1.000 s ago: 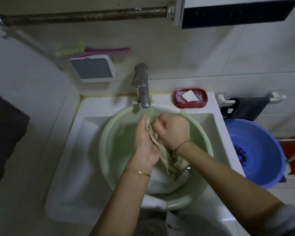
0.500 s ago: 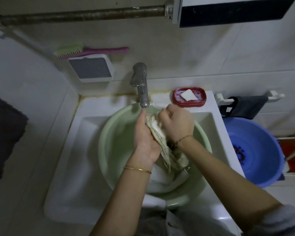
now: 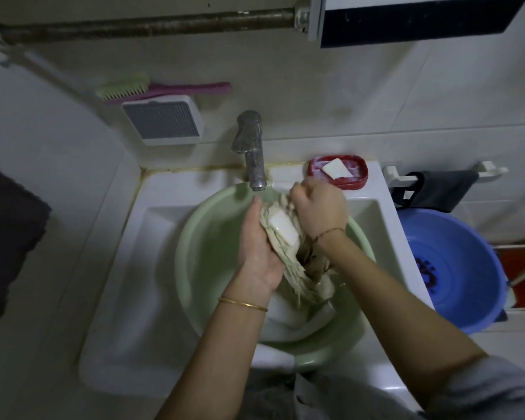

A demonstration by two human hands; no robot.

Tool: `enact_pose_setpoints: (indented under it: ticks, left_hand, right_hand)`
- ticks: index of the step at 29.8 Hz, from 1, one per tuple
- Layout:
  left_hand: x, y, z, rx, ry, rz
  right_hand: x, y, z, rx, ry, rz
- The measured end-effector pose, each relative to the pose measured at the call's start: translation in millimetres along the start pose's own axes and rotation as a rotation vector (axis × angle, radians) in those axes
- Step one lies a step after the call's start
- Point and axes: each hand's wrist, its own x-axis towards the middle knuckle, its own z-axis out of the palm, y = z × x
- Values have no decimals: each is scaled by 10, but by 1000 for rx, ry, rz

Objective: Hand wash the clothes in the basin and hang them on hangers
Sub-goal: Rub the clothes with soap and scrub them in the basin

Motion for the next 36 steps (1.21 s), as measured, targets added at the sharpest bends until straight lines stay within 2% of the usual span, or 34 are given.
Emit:
enact_pose_setpoints:
  ticks: [2,4,5,6,8,9,10,13,14,16,17,18,21,22,25,26,29,30,31,33,34,36]
  left_hand:
    - [1,19,-6,-3,7,12]
    - [41,57,-45,26,48,21]
    - [55,63,-54,39,60,12]
    - [54,55,-45,47,56,0]
    - [23,30,-3,41,32,-15]
    - [15,24,0,25,22,-16]
    - [15,23,-16,13,20,-13]
    - [50,48,-73,4,56,-7]
    - [53,44,-65,6,55,-11]
    - [41,27,-22,6,25,-17]
    - [33,29,-6,-2,11,-14]
    - [38,33,-11,-10,12,-6]
    - [89,69,-82,-3,45,0]
    - [97,61,-93,1,40,-6]
    - [72,20,-52,-11,-5,-20]
    - [67,15,-41,-20,-5,-18]
    - [89,32,-57,-8,57,-14]
    - [103,35,-54,-4,64,-10]
    - [103,29,-43,-5,52,-8]
    - [91,21,-2,-14,13,-7]
    - [83,24,5,-24,8,-5]
    - [79,40,-21,-48,14,-9]
  right_hand:
    - [-70,-26,20,-9,32,-78]
    - [-314,-72,98,-33,14,-318]
    - [-345,-80,91,-48,0,-370]
    - [-260,-45,73,-59,-18,-319]
    - [-14,10,18,4,-24,-50]
    - [5,32,22,-5,3,-29]
    - [-55,16,28,-21,10,-80]
    - [-355,-41,103,-54,-6,-397]
    - [-301,-25,80,-56,-23,-375]
    - [-45,12,20,-3,-12,-96]
    - [-1,27,15,-13,9,-45]
    - [-45,4,18,-32,25,-82]
    - [-381,-85,95,-49,-6,-395]
    - [-359,-81,74,-50,-32,-388]
    - [-16,23,6,10,-10,-23]
    - [-28,28,4,-4,24,-34]
    - [-381,-71,81,-44,11,-348]
    - [-409,-83,84,-52,10,-377]
    - [-327,-57,67,-35,-2,-305]
    - [-50,0,33,51,30,-1]
    - [-11,22,32,48,57,40]
    - [-131,3,67,0,43,-111]
